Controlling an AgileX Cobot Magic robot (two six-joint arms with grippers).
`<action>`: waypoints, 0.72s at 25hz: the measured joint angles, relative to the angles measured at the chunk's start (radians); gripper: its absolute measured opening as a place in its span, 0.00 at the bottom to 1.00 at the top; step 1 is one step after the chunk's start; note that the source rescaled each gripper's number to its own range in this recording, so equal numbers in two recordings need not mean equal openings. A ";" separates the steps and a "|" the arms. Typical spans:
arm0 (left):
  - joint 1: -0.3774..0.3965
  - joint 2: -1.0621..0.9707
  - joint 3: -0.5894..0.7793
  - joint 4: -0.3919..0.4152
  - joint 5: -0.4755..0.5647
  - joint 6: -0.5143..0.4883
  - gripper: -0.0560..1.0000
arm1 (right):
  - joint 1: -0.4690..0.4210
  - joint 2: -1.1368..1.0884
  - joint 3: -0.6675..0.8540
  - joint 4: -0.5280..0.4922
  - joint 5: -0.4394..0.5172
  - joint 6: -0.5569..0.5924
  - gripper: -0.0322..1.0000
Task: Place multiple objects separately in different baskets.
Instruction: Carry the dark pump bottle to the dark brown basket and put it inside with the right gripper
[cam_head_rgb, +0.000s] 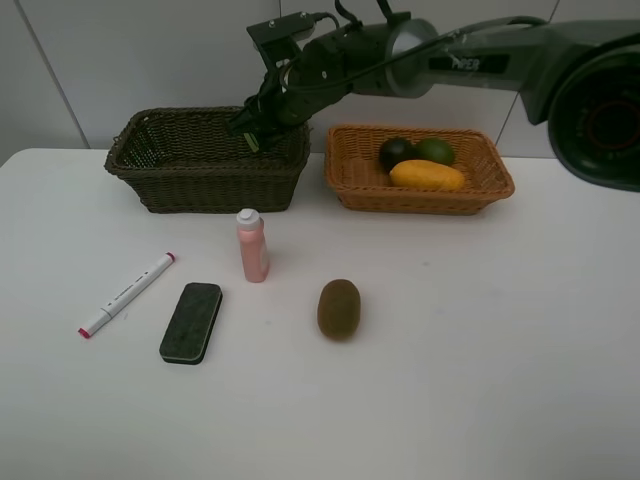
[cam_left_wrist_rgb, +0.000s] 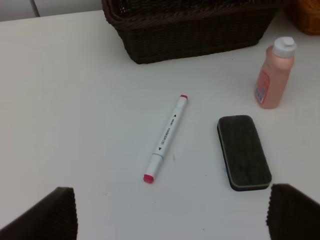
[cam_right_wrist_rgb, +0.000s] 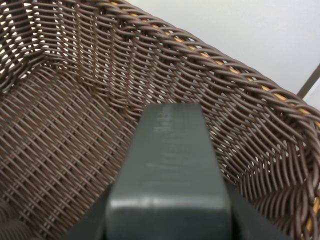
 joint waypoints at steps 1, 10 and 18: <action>0.000 0.000 0.000 0.000 0.000 0.000 1.00 | 0.000 0.000 0.000 0.000 0.000 0.000 0.11; 0.000 0.000 0.000 0.000 0.000 0.000 1.00 | 0.000 0.000 -0.003 -0.072 -0.035 0.003 0.98; 0.000 0.000 0.000 0.000 0.000 0.000 1.00 | 0.000 0.000 -0.003 -0.072 -0.036 0.003 1.00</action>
